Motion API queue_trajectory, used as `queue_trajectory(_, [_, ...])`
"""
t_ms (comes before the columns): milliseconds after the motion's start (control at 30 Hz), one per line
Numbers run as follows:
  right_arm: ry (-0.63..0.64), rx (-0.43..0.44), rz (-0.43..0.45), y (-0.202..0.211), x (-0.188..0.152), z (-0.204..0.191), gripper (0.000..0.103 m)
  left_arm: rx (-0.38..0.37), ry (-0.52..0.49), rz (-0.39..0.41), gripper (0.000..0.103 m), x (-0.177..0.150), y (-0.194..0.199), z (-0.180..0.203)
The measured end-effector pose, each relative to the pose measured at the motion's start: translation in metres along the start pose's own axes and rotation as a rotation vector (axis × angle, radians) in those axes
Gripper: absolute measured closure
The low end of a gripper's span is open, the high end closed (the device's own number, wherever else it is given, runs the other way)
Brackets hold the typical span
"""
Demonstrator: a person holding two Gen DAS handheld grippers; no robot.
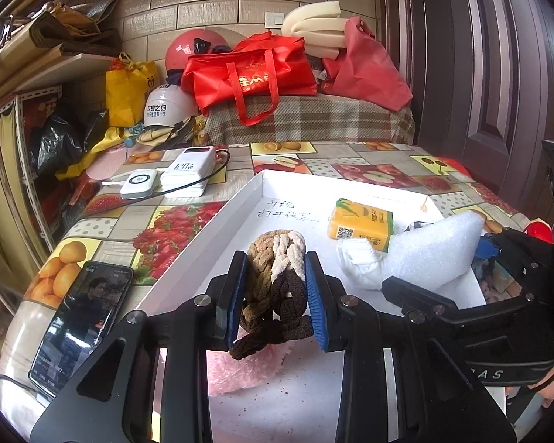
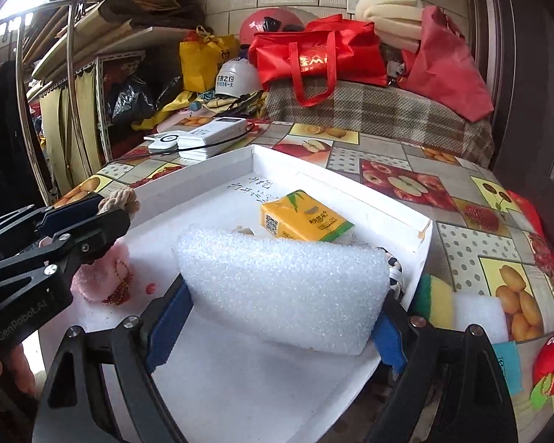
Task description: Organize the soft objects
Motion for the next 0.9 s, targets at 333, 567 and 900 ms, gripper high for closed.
queue_trajectory(333, [-0.026,-0.019,0.014,0.003,0.002,-0.001,0.013,-0.002,-0.016,0.04,0.061,0.005,-0.001,0.013])
queue_trajectory(567, [-0.04,-0.038,0.036,0.007,0.002,0.001,0.0,0.044,0.019,0.1,0.0,0.006,0.01,0.006])
queue_trajectory(900, [-0.062,-0.076,0.057,0.011,0.001,0.005,0.0,0.052,0.029,0.111,0.0,0.005,0.012,0.004])
Point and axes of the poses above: each gripper's, at about its wrist camera, not at the fingertips, and y roughly against the way its jaws point, z to its right, x to its top, the point moved 3 cm from there along -y, roughly the way its jaws point, and after that the axes turned 3 degrees about -x, right-handed, at the moved point
